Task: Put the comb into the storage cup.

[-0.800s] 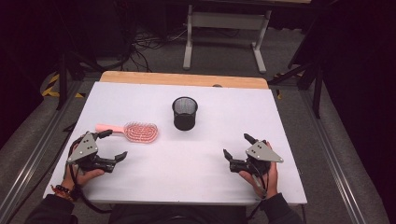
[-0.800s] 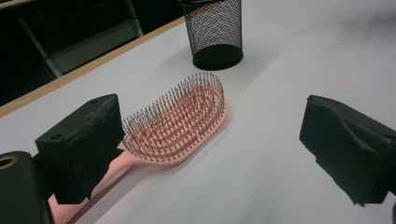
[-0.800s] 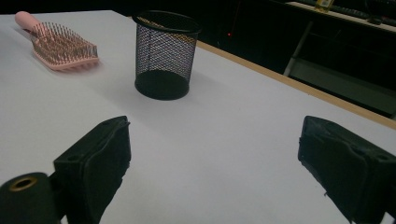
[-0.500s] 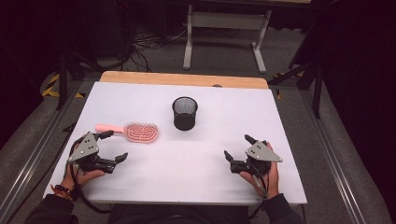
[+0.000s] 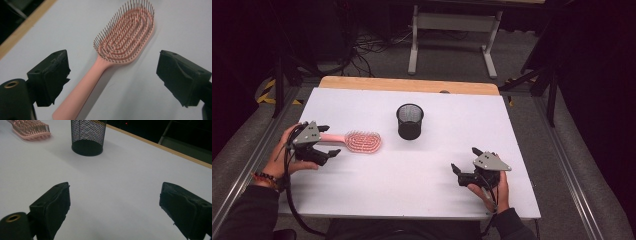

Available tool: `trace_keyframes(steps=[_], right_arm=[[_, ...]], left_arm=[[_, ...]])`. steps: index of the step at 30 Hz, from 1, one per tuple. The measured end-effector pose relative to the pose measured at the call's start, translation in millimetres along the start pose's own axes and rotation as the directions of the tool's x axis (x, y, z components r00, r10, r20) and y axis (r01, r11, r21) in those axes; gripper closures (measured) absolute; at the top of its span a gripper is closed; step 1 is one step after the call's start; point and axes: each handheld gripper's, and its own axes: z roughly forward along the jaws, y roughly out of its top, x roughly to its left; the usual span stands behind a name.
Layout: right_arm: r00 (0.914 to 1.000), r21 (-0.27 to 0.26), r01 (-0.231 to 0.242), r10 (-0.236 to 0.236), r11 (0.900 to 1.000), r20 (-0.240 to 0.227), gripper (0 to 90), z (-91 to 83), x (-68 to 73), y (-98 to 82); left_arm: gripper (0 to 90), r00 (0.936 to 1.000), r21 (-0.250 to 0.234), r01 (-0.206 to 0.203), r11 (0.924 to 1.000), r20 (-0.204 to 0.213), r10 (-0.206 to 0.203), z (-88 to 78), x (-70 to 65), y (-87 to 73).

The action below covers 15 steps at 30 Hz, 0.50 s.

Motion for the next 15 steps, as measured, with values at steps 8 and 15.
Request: trace_keyframes(steps=[8, 15], right_arm=[[0.9991, 0.020, 0.003, -0.002, 1.000, -0.042, 13.2, 1.7, 2.8, -1.1], [0.9978, 0.029, 0.006, -0.004, 1.000, -0.066, 13.6, 1.9, 4.3, -1.4]], left_arm=[[17.1, 0.9886, 0.251, -0.108, 0.9619, 0.129, 0.077, 34.6, 38.9, 27.6], [24.6, 0.9679, 0.494, -0.197, 0.8468, 0.235, 0.088, 63.5, 56.9, 39.0]])
